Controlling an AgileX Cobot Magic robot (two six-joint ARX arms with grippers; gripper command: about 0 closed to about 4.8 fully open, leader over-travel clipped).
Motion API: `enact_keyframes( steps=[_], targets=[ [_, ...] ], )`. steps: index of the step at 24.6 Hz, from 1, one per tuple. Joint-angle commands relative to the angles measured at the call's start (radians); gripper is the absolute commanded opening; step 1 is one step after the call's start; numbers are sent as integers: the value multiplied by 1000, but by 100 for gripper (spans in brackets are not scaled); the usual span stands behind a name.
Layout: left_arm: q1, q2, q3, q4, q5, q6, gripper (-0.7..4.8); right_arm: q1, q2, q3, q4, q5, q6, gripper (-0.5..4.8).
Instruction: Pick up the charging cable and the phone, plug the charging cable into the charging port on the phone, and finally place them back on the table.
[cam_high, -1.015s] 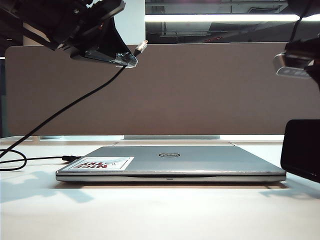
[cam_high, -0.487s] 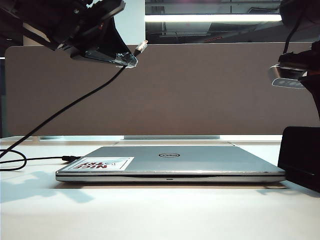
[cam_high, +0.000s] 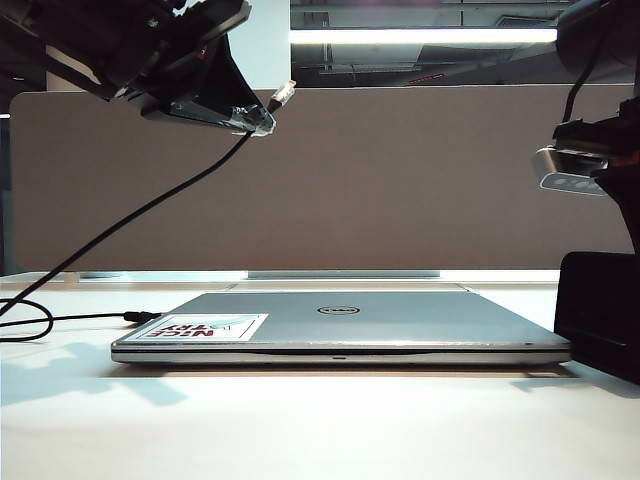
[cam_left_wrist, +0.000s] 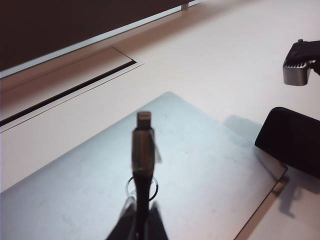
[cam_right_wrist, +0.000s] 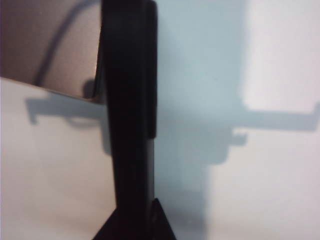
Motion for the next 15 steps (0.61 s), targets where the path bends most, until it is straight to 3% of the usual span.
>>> enact_keyframes(
  steps=[1, 10, 13, 15],
  targets=[
    [-1, -4, 6, 14, 2, -3, -6, 0, 13, 3, 5, -2, -1, 64],
    [-1, -4, 6, 13, 2, -3, -7, 0, 89, 3, 10, -2, -1, 63],
    [-1, -4, 6, 13, 2, -3, -7, 0, 97, 8, 22, 2, 0, -6],
    [-1, -4, 6, 13, 2, -4, -7, 0, 94, 16, 20, 2, 0, -5]
  ],
)
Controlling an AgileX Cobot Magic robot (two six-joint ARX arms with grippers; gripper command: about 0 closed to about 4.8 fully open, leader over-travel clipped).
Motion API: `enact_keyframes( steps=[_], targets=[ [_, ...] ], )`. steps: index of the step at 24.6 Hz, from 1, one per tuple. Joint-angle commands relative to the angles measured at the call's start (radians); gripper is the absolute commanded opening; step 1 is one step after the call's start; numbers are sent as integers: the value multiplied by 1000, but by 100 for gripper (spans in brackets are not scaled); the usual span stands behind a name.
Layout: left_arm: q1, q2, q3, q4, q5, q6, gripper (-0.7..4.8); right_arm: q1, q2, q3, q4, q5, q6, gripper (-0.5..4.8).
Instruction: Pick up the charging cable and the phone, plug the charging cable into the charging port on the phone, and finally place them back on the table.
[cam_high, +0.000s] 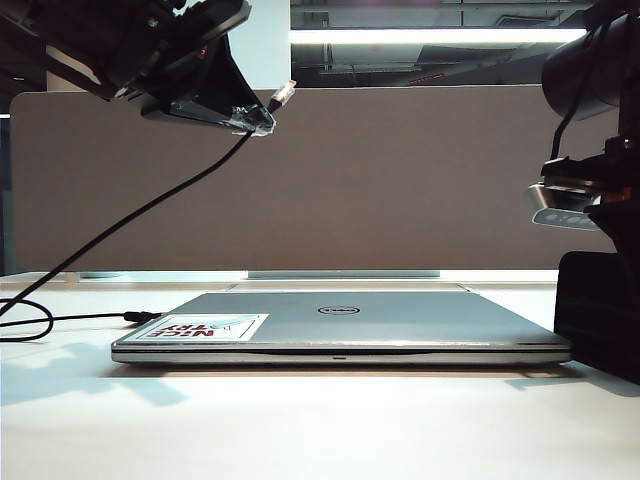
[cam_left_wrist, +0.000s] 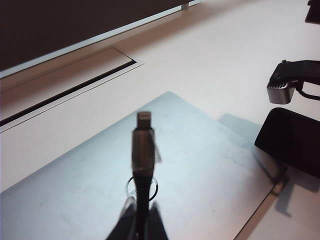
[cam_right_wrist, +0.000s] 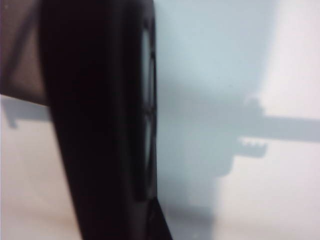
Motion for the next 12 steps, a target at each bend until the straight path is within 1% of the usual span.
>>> enact_keyframes(
  steps=[1, 5, 8, 10, 11, 12],
  targets=[
    [-1, -4, 6, 13, 2, -16, -6, -1, -6, 20, -1, 10, 0, -5],
    [-1, -4, 6, 13, 2, -92, -6, -1, -37, 80, -24, -9, 0, -5],
    [-2, -4, 6, 13, 2, -142, -7, -1, -85, 134, 16, -53, 1, -5],
    [-8, -4, 6, 12, 2, -162, -7, -2, -119, 167, 74, -122, 10, -5],
    [-26, -4, 6, 11, 2, -165, -6, -3, -148, 187, 155, -218, 18, -5],
    [-50, -4, 6, 7, 2, -171, -7, -3, -169, 188, 238, -298, 54, -5]
  ],
)
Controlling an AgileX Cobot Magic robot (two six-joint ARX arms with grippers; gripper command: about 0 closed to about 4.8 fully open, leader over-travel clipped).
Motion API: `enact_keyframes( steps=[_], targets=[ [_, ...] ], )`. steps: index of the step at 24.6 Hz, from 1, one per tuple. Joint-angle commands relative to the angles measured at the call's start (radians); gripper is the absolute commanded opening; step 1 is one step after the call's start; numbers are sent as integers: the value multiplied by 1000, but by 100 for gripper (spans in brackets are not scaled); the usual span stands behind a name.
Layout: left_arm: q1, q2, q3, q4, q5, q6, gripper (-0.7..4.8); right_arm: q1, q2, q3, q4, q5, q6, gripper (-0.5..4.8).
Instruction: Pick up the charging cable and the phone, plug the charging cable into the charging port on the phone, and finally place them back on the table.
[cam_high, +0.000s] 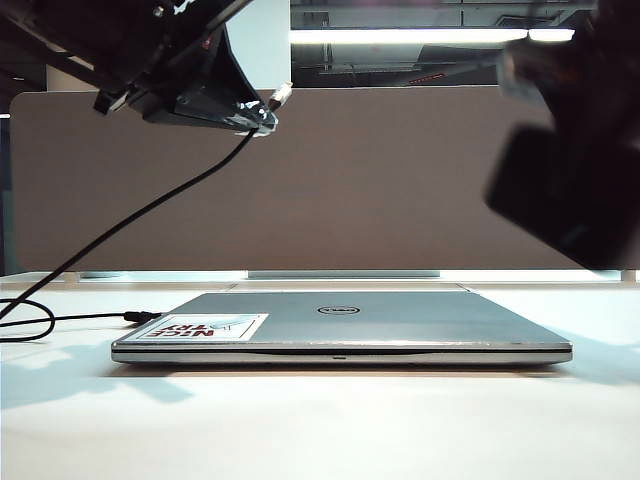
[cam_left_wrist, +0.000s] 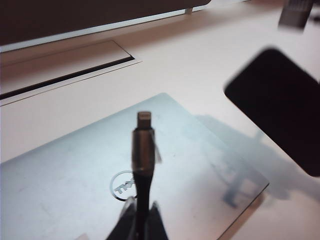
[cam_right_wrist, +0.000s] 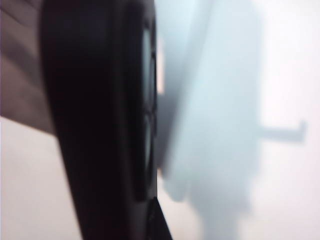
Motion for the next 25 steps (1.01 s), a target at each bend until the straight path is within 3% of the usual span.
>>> enact_keyframes(
  steps=[1, 5, 9, 12, 19, 25],
  targets=[
    [-53, -3, 6, 4, 4, -35, -6, -1, -45, 16, 218, -221, 72, -5],
    [-115, -3, 6, -4, 4, -123, -7, -1, -48, 15, 370, -356, 156, -5],
    [-158, -3, 6, -2, 4, -222, -6, -1, -46, 14, 485, -424, 217, -5],
    [-197, -3, 6, 2, 4, -366, -6, -4, -33, 13, 610, -533, 319, -5],
    [-249, -3, 6, 18, 4, -455, -7, -5, 6, 13, 751, -649, 523, -5],
    [-255, -3, 6, 23, 4, -546, -7, -5, 8, 13, 780, -733, 589, -5]
  ],
)
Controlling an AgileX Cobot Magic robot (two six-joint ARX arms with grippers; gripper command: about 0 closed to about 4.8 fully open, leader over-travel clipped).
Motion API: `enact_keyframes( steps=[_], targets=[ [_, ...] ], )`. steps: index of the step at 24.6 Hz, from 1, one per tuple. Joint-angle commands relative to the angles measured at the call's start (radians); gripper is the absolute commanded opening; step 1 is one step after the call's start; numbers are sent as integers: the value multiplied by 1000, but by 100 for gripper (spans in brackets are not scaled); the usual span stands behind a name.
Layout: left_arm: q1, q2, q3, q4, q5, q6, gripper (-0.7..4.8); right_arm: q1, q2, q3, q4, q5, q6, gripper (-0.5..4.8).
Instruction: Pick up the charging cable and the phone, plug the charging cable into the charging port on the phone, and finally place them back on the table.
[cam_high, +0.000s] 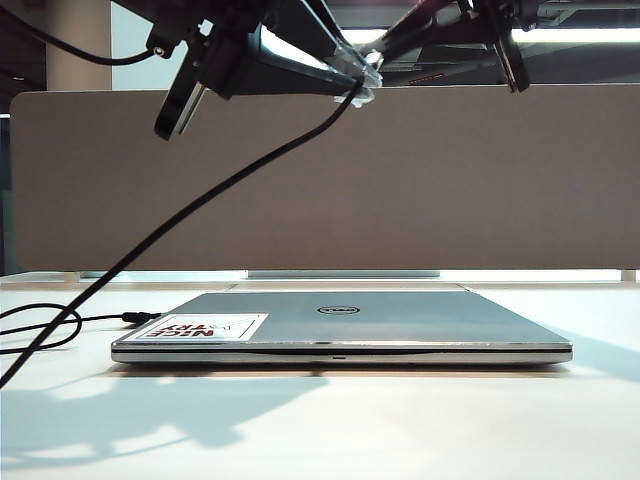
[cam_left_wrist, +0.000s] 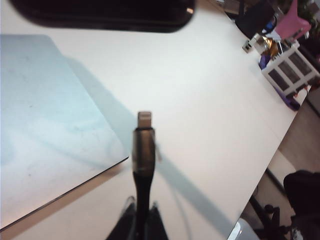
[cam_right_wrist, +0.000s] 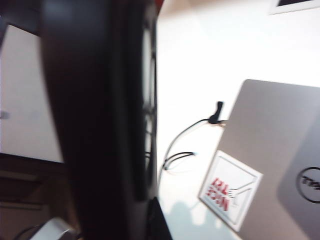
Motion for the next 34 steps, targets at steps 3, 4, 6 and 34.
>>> enact_keyframes(
  steps=[3, 4, 6, 34],
  targets=[
    [0, -3, 6, 29, 1, -44, -6, 0, -10, 10, 50, -105, 51, -5],
    [0, -3, 6, 35, 1, -57, -6, 0, -10, 10, 53, -115, 51, -5],
    [0, -3, 6, 47, 1, -95, -6, 0, -10, 10, 55, -129, 59, -5],
    [-1, -3, 6, 125, 1, -165, -6, 6, -10, 10, 55, -142, 32, -5]
  ],
)
